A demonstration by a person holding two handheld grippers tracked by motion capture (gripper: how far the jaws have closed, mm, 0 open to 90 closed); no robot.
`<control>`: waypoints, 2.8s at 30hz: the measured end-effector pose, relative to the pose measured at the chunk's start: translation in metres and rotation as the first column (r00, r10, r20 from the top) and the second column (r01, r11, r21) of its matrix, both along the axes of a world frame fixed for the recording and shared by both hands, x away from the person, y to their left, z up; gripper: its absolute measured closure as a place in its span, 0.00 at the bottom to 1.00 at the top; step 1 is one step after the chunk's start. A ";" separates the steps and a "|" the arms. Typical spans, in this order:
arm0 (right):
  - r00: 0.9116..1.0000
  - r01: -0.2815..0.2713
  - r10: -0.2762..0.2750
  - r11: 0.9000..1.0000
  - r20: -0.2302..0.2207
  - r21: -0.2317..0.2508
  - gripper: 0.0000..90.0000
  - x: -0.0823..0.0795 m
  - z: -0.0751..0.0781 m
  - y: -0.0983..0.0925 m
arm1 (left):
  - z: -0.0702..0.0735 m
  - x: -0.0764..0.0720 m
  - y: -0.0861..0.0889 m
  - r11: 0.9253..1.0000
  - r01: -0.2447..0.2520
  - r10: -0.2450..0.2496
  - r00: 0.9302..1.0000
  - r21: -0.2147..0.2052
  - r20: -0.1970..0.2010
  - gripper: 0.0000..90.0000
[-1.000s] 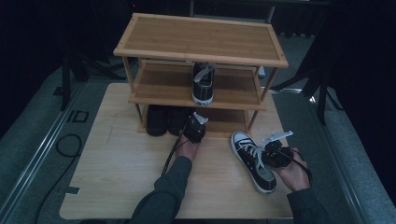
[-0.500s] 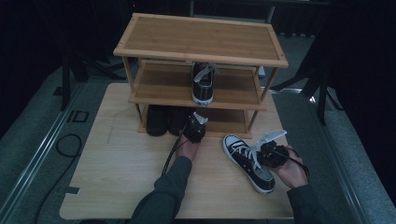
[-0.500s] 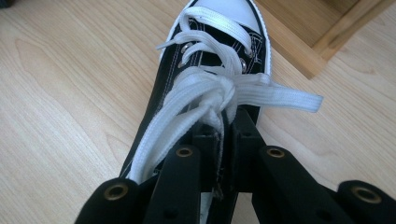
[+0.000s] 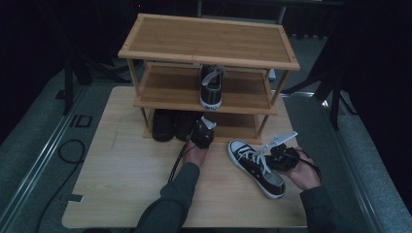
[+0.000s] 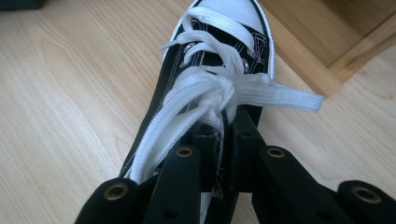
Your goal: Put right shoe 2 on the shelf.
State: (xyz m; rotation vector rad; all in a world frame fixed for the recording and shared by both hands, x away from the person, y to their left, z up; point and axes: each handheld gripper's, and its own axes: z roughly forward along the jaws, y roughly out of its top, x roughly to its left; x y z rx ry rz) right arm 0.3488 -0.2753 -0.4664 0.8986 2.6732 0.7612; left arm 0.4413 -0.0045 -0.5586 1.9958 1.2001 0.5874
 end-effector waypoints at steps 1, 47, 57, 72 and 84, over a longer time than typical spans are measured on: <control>1.000 -0.010 0.010 1.000 0.002 0.006 0.93 0.001 0.001 0.000 | 0.000 0.000 0.000 1.000 0.000 0.000 1.000 0.000 0.000 1.00; 0.978 -0.203 0.202 0.979 0.041 0.007 0.93 0.016 0.067 0.001 | 0.000 0.000 0.000 1.000 0.000 0.000 1.000 -0.004 -0.002 1.00; 0.976 -0.212 0.210 0.976 0.051 0.046 0.93 0.018 0.095 0.003 | 0.000 0.000 0.000 1.000 -0.001 0.001 1.000 -0.004 -0.002 1.00; 0.976 -0.206 0.198 0.974 0.091 0.092 0.93 0.014 0.141 0.007 | 0.000 0.000 -0.001 1.000 -0.006 0.006 1.000 -0.010 0.000 1.00; 0.987 -0.104 0.088 0.987 0.132 0.125 0.93 0.033 0.171 0.009 | 0.000 0.000 0.000 1.000 0.002 -0.002 1.000 -0.003 -0.007 1.00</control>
